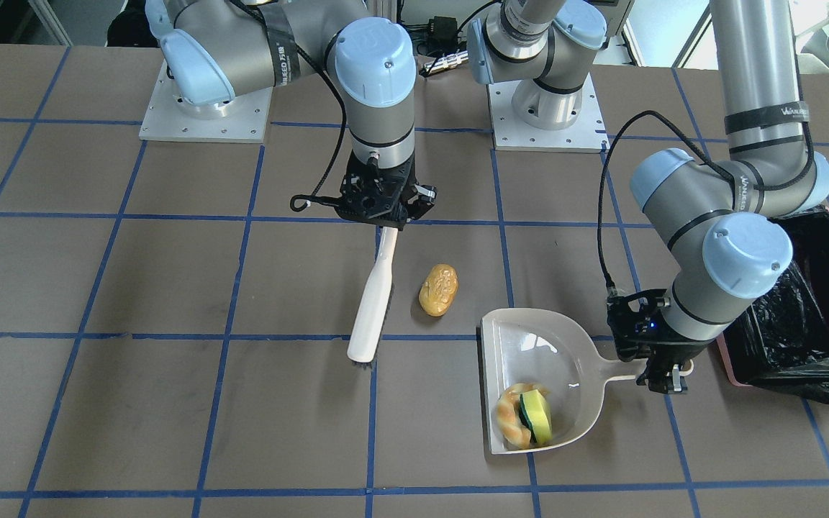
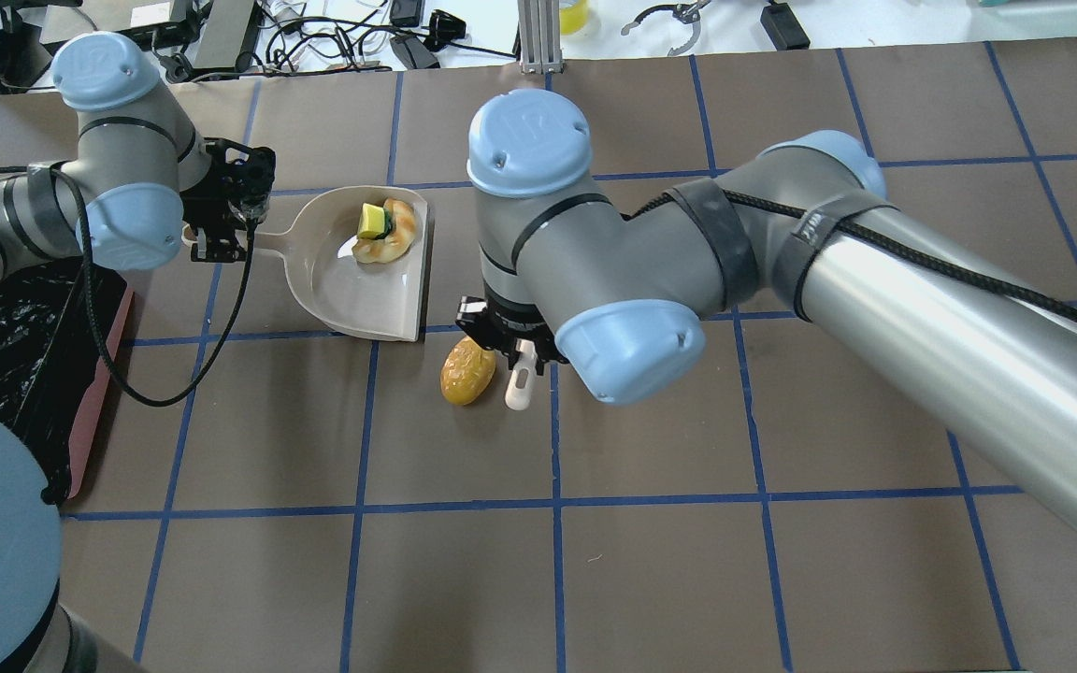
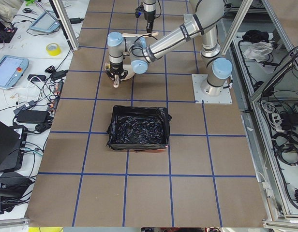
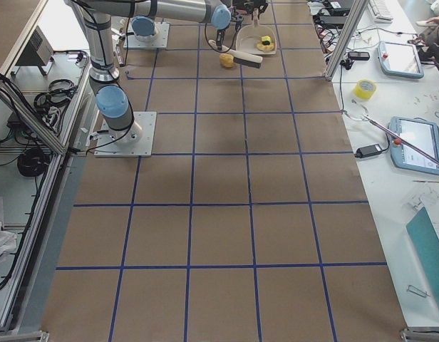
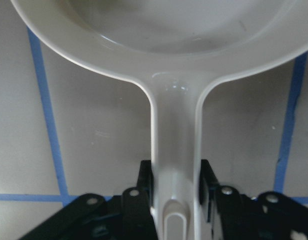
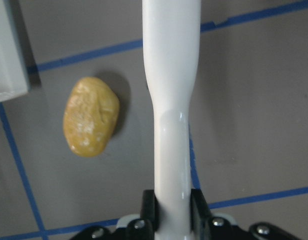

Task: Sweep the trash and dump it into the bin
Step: 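Push the potato into the dustpan with the brush while the left gripper holds the pan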

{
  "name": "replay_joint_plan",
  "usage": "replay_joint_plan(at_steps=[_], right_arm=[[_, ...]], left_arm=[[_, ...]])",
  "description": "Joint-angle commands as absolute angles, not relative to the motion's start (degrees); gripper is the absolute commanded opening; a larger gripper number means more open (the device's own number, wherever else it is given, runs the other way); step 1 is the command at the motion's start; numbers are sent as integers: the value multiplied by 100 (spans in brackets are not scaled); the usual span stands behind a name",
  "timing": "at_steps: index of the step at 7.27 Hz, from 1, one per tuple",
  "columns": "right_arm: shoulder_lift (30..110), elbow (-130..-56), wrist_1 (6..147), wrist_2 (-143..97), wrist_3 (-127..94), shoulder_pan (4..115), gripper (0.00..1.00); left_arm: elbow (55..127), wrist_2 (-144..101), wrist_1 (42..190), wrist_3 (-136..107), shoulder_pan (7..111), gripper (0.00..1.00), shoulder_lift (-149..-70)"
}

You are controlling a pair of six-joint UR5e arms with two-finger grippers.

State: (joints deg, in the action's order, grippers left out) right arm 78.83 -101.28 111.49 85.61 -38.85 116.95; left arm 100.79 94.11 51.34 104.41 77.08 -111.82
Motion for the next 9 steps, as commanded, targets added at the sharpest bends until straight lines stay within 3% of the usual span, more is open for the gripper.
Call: replay_joint_plan(at_steps=[1,3,6,9], right_arm=[[8576,-11149,11440,8622,-3980,11698,0],[8421,-11635,12423,8543,-4288,11986,0],[7807,-11584,13242,8552,-4780,12471,0],[7481,-11094,13411,8317,-5262,12681,0]], left_arm=[[11192,9422,4906,10486,7594,0,-10471],[11985,9431,4492,10738,7559,0,-10004],[12698,9430,4430,10819,7480,0,-9450],[12691,9422,4351,10811,7436,0,-9483]])
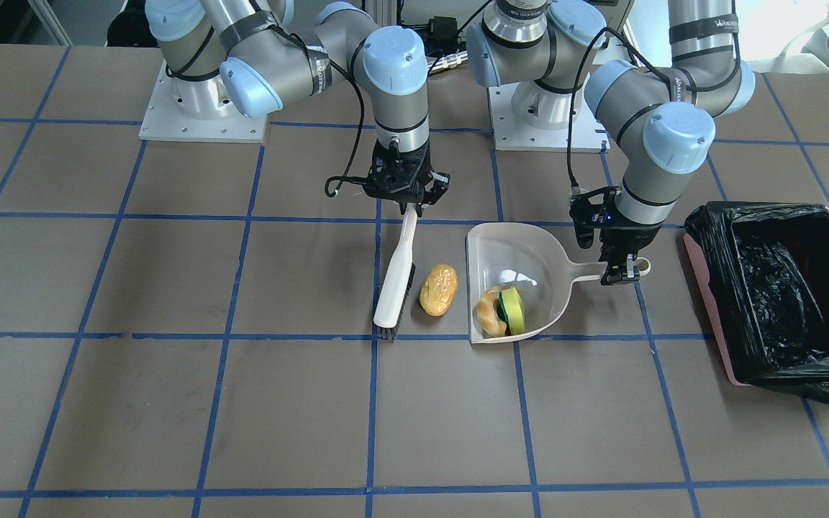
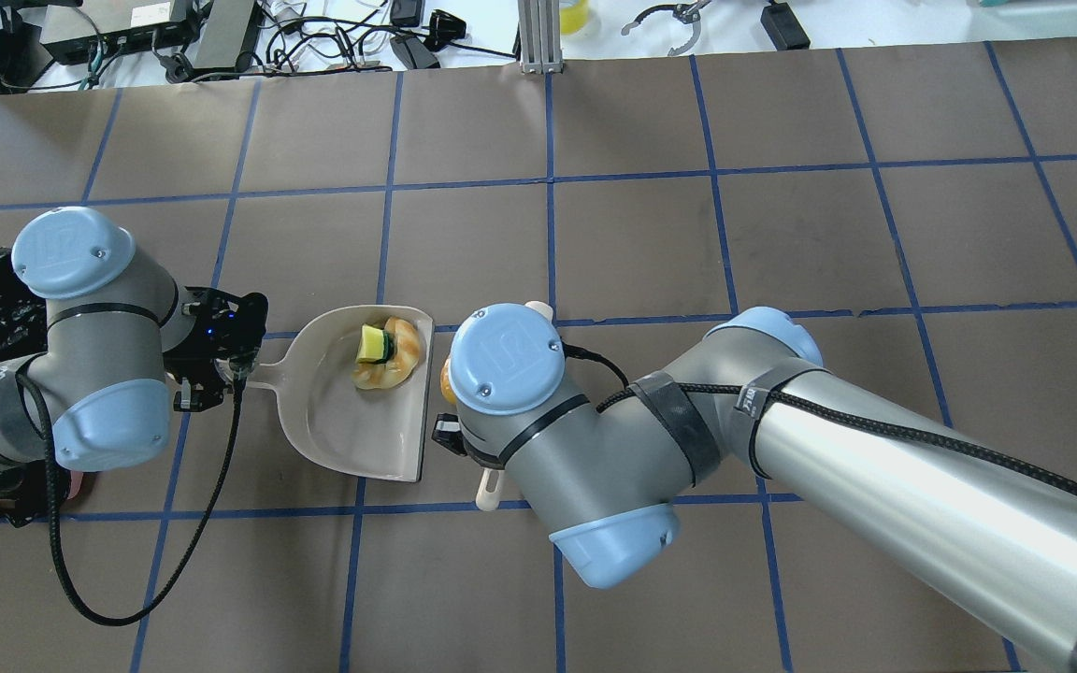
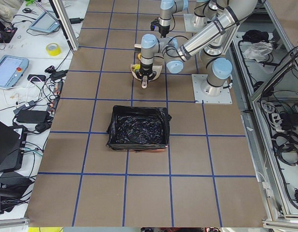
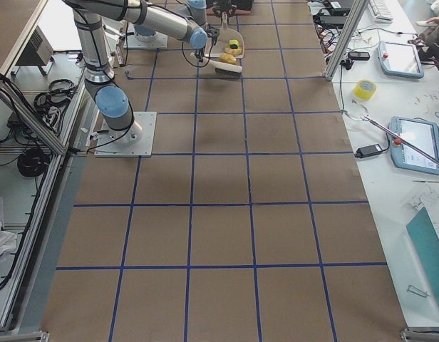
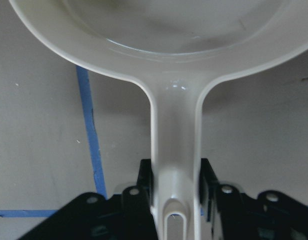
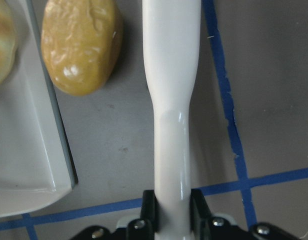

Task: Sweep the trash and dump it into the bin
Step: 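Push the potato into the dustpan with the brush while the left gripper holds the pan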

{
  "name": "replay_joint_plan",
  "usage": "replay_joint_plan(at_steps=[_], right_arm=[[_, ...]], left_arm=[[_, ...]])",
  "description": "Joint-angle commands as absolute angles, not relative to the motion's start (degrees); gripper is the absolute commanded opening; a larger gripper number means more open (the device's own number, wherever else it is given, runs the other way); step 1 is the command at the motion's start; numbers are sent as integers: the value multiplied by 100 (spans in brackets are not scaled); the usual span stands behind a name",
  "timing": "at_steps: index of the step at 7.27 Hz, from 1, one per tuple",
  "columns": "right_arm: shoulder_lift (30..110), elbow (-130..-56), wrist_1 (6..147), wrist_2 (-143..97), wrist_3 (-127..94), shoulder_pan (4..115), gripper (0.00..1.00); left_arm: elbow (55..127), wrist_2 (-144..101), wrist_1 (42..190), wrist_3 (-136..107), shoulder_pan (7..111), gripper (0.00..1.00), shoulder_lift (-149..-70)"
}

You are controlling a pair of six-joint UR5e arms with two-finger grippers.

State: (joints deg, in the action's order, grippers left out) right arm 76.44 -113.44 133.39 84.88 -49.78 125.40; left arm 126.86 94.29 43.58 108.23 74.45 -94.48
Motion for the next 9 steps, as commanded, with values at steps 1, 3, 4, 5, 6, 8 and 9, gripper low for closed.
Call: replay_joint_plan(at_steps=[1,3,4,5,6,8,9], right_arm=[[7227,-10944,13490,8245,-5386,12865,0],[6883,-10549,13676,8244,-5817,13051,0],[6821,-10382,13676,8218,-6018,13165,0],[6786,-10241,13676,8166,-6273,13279,0],[6759,-10152,13676,8165,-6510,13446,0],[6767,-10151,13624,8174,-6714,13491,0],[6759,-10160,13606,8174,-6715,13491,0]], left_arm=[[12683,9422,4351,10811,7436,0,-9475],[12613,9404,4368,10758,7436,0,-9545],[12560,9413,4377,10767,7436,0,-9554],[12542,9422,4386,10767,7436,0,-9554],[12516,9422,4403,10767,7436,0,-9562],[12516,9404,4403,10758,7436,0,-9562],[12507,9404,4403,10749,7436,0,-9562]])
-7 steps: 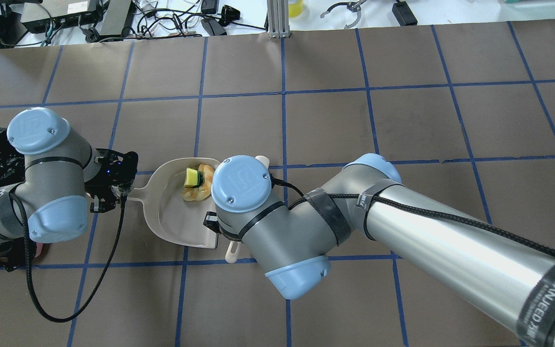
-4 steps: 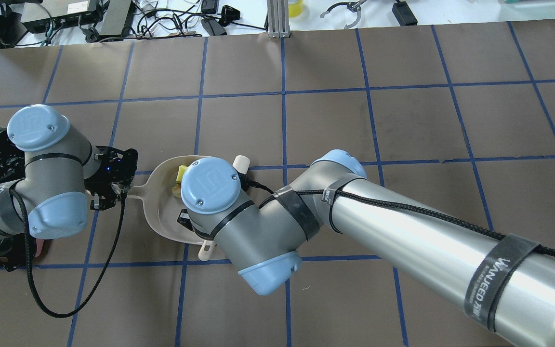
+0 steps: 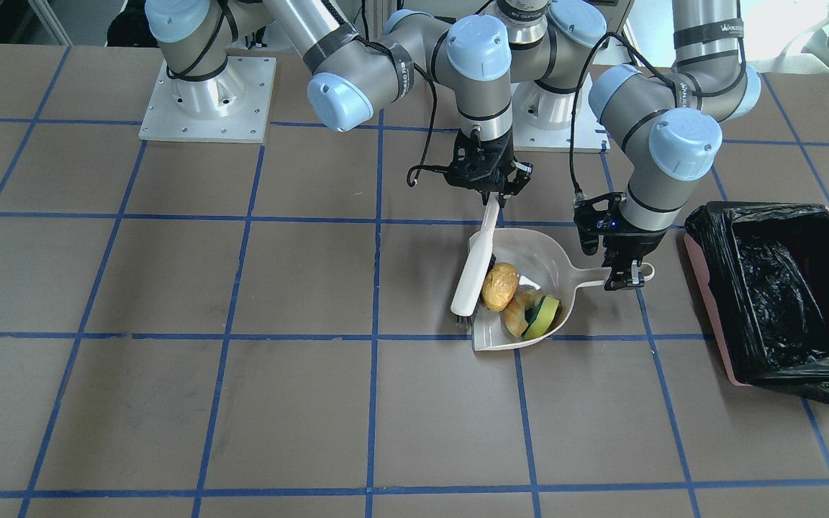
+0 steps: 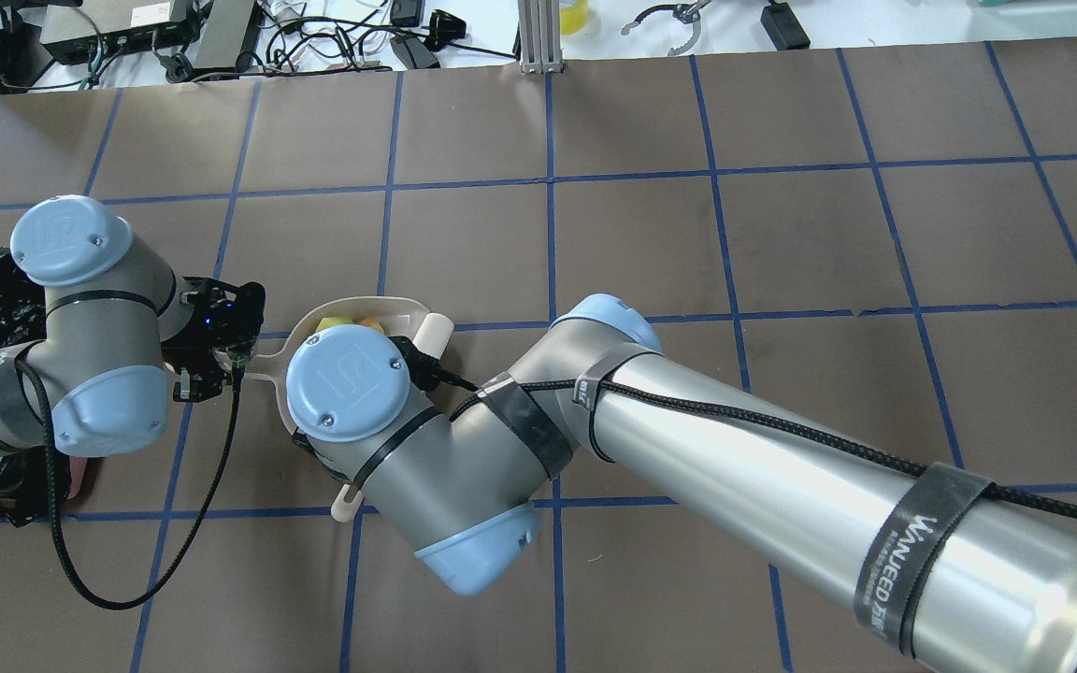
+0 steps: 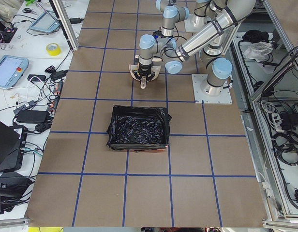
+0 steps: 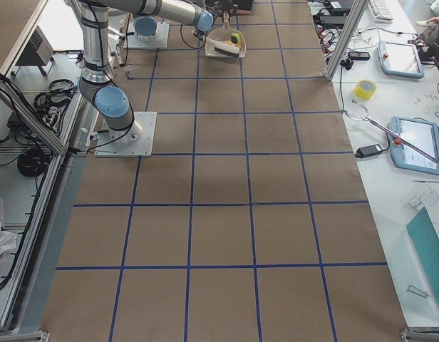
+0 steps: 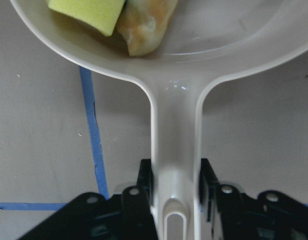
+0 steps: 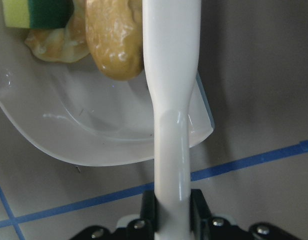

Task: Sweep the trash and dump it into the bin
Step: 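Push the potato into the dustpan with the brush while the left gripper holds the pan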

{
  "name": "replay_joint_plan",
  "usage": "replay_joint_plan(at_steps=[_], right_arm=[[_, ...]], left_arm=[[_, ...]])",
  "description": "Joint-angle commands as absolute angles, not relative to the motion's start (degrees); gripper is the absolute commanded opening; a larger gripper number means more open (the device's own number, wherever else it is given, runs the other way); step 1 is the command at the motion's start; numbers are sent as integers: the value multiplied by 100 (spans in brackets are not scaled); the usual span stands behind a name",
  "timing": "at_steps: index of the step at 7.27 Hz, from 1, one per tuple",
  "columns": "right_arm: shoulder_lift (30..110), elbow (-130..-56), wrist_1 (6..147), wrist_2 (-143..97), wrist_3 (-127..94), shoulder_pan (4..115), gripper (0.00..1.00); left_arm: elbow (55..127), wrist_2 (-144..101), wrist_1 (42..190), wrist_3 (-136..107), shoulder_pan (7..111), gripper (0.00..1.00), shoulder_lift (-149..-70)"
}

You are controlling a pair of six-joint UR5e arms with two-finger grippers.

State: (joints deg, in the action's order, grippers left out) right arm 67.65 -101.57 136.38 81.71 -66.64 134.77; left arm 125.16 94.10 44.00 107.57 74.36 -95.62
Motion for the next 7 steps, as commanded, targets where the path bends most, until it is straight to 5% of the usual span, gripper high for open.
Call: replay_joint_plan(at_steps=[1,7], right_arm=[[6785,-10169,13545,8217,-6654,13491,0],[7706,-10248,11808,8872,-4233,12333,0]], left_arm=[[12507,9404,4403,10749,7436,0,-9562],[12472,9230,4395,10714,7409,0,-9554]])
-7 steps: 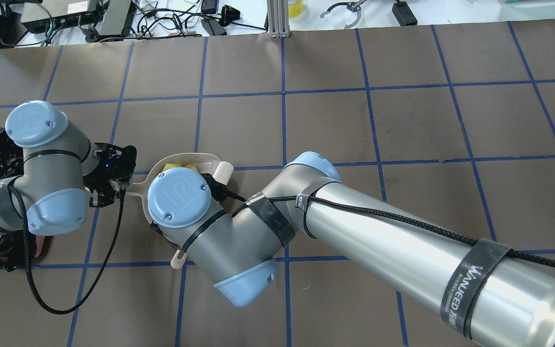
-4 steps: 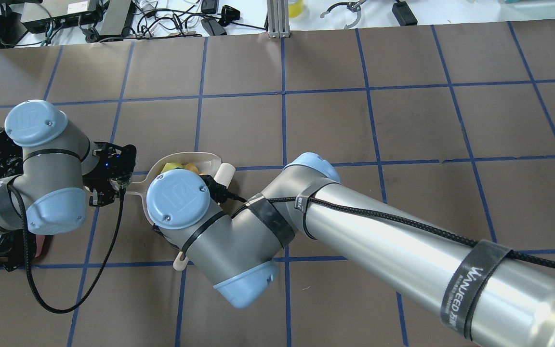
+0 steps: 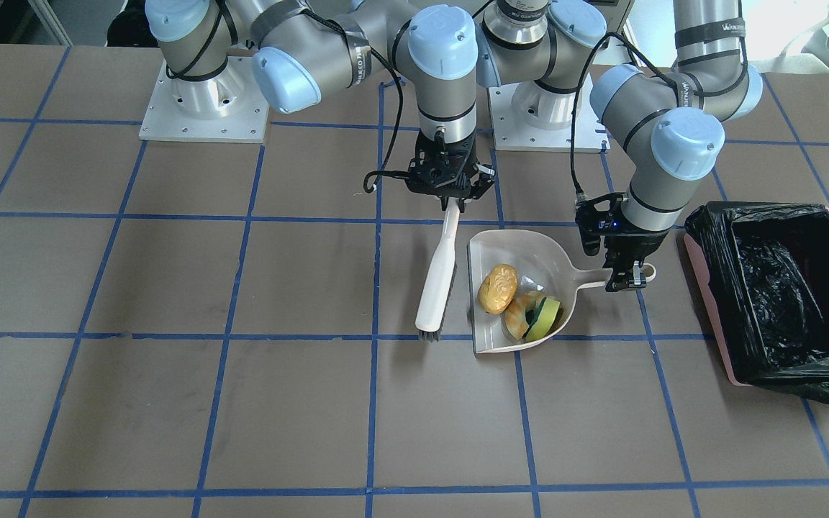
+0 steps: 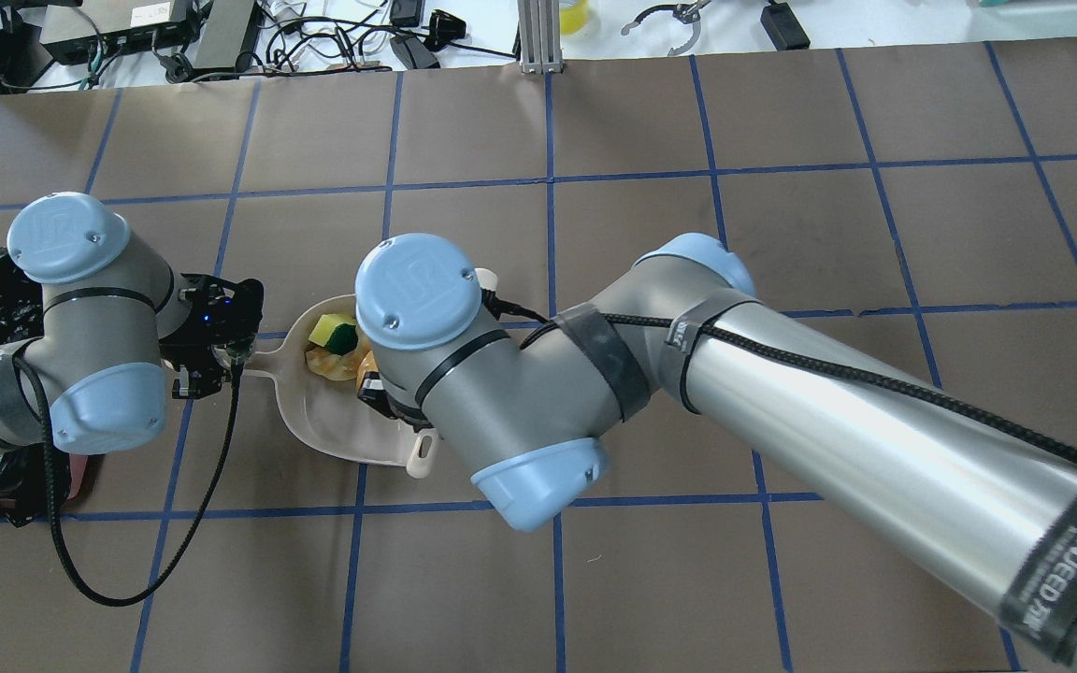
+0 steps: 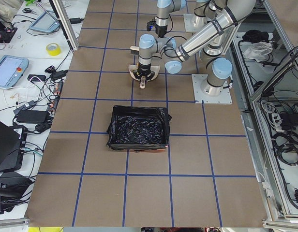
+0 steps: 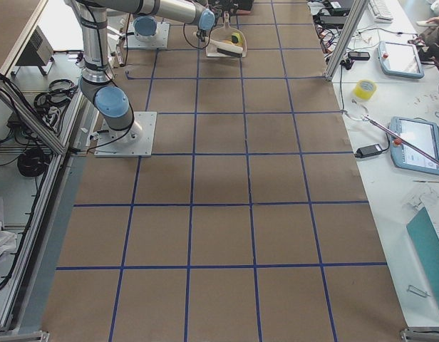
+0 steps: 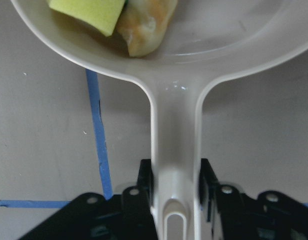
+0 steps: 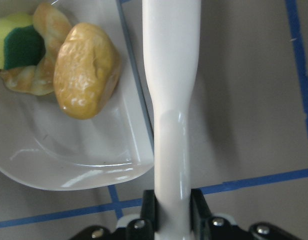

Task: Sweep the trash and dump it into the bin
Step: 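Tip the dustpan over the black trash bag with the left gripper while the right withdraws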

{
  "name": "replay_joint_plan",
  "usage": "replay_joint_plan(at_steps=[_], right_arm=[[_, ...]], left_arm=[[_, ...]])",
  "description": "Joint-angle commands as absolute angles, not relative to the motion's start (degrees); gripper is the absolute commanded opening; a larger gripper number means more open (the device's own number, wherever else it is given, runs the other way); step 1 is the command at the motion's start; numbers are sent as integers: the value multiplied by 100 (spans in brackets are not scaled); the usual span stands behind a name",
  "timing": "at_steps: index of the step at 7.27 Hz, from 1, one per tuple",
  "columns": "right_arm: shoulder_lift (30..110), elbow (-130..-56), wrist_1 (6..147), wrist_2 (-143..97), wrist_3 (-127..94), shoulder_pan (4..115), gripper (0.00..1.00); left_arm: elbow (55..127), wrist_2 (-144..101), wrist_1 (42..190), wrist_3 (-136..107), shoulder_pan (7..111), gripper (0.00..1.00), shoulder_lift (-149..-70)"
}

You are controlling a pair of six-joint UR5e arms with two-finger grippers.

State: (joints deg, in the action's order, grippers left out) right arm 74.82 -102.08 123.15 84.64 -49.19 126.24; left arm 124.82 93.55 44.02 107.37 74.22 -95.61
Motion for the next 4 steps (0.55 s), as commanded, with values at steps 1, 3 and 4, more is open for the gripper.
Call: replay_joint_plan(at_steps=[1,3,4], right_arm=[[7778,-10248,11699,8920,-3853,12044,0],[7805,-10257,11471,8947,-2696,10861,0],[7874,-10257,11270,8965,-1985,10176,0]], left_arm=[[12419,8593,4403,10522,7226,0,-9536],[12017,7502,4901,10189,6682,0,-9528],[11545,6801,5479,10065,6306,0,-9553]])
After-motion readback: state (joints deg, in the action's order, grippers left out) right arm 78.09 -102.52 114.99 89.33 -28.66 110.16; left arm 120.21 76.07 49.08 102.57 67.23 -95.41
